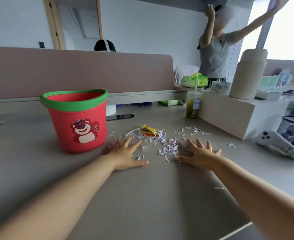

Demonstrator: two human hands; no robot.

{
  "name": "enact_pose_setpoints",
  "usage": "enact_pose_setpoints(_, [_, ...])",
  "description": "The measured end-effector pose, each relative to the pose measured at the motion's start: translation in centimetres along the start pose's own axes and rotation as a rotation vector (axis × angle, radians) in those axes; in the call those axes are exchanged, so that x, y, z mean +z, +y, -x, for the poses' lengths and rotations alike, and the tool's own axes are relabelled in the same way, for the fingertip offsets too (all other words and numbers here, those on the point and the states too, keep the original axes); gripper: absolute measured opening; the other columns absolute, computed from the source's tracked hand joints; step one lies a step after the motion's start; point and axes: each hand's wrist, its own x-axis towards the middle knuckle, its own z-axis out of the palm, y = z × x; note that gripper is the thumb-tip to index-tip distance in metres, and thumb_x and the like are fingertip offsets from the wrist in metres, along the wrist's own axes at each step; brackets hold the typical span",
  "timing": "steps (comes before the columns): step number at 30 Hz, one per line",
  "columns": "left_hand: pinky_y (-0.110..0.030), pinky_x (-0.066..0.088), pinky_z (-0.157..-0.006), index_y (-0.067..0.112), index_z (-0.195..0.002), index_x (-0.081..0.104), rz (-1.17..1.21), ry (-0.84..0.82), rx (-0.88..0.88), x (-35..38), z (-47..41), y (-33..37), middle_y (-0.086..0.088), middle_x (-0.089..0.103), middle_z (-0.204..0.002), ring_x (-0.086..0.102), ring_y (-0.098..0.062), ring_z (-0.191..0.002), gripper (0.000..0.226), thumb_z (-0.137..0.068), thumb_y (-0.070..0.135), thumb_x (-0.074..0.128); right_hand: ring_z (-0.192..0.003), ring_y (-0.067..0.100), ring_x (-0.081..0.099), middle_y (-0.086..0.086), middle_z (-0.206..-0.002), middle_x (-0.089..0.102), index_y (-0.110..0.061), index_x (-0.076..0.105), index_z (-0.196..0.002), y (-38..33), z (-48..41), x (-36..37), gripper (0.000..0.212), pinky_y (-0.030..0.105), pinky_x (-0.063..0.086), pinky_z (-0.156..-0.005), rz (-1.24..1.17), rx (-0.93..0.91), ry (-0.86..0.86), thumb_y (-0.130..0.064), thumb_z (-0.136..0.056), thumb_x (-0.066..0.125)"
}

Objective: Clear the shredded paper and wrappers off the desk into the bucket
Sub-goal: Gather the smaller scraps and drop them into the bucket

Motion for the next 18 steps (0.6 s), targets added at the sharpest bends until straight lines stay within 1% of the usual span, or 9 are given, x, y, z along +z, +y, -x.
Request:
enact_pose_setpoints(3, [-0.067,-0.003,-0.11,0.041,-0.138,-0.021,0.014,0.042,0.016,-0.2,-2.2,1.1,0.005,-0.031,-0.151,-0.034,-0.038,-0.134,0.11,-0.063,0.079,0.05,-0.142,0.033,-0.015,-0.003,-0.157,-0.012,-0.043,-0.01,-0.14,-0.4,-1.2,0.0,0.11,0.066,-0.003,-0.111,-0.001,-0.052,0.023,-0.089,-0.053,0.039])
enact_pose_setpoints(5, [-0.07,-0.006,-0.106,0.042,-0.136,-0.025,-0.012,0.074,0.015,-0.6,-4.2,1.1,0.006,-0.037,-0.148,-0.04,-0.037,-0.13,0.116,-0.059,0.082,0.051,-0.142,0.033,-0.016,-0.002,-0.156,-0.014,-0.042,-0.012,-0.14,-0.9,-2.5,-0.2,0.113,0.066,-0.003,-0.111,0.005,-0.08,0.036,-0.089,-0.052,0.042])
enact_pose_setpoints(7, [-0.071,-0.007,-0.104,0.045,-0.135,-0.025,-0.047,0.078,0.025,-1.2,-6.0,0.7,0.006,-0.04,-0.147,-0.044,-0.036,-0.128,0.116,-0.056,0.083,0.05,-0.141,0.033,-0.019,-0.003,-0.156,-0.015,-0.044,-0.012,-0.14,-1.5,-4.2,-0.5,0.114,0.066,-0.005,-0.11,-0.002,-0.124,0.042,-0.088,-0.051,0.045])
enact_pose_setpoints(9, [-0.071,-0.008,-0.103,0.047,-0.135,-0.022,-0.077,0.059,0.057,-1.8,-7.7,0.3,0.006,-0.04,-0.146,-0.045,-0.033,-0.127,0.113,-0.056,0.083,0.051,-0.141,0.032,-0.021,-0.004,-0.156,-0.017,-0.046,-0.012,-0.139,-2.3,-6.0,-0.7,0.113,0.066,-0.006,-0.111,-0.013,-0.206,0.038,-0.086,-0.051,0.048])
enact_pose_setpoints(13, [-0.071,-0.009,-0.102,0.052,-0.134,-0.019,-0.129,-0.002,0.213,-2.4,-10.7,0.3,0.013,-0.036,-0.148,-0.046,-0.027,-0.127,0.105,-0.061,0.079,0.052,-0.141,0.029,-0.021,-0.008,-0.155,-0.018,-0.049,-0.011,-0.137,-4.5,-8.8,-0.9,0.106,0.062,-0.005,-0.113,-0.006,-0.381,-0.006,-0.078,-0.059,0.054])
enact_pose_setpoints(14, [-0.072,-0.007,-0.103,0.052,-0.134,-0.018,-0.139,-0.022,0.238,-2.4,-11.2,0.4,0.014,-0.032,-0.149,-0.041,-0.027,-0.131,0.102,-0.063,0.079,0.05,-0.142,0.027,-0.018,-0.007,-0.156,-0.016,-0.047,-0.011,-0.138,-4.9,-9.2,-0.9,0.103,0.06,-0.004,-0.115,0.01,-0.408,-0.015,-0.078,-0.062,0.052])
enact_pose_setpoints(16, [-0.068,0.001,-0.107,0.05,-0.137,-0.011,-0.148,-0.054,0.239,-2.1,-11.8,0.6,0.014,-0.016,-0.155,-0.022,-0.03,-0.141,0.092,-0.069,0.077,0.045,-0.145,0.02,-0.009,-0.005,-0.157,-0.007,-0.037,-0.007,-0.143,-5.3,-9.9,-0.7,0.098,0.051,0.0,-0.118,0.059,-0.446,-0.016,-0.078,-0.068,0.043])
enact_pose_setpoints(18, [-0.056,0.012,-0.113,0.046,-0.141,0.005,-0.144,-0.026,0.215,-1.6,-11.8,0.7,0.01,0.001,-0.157,0.0,-0.031,-0.143,0.078,-0.076,0.074,0.038,-0.145,0.015,-0.002,-0.001,-0.158,0.002,-0.026,-0.001,-0.145,-5.4,-10.1,-0.3,0.091,0.039,0.002,-0.12,0.047,-0.462,-0.007,-0.073,-0.077,0.037])
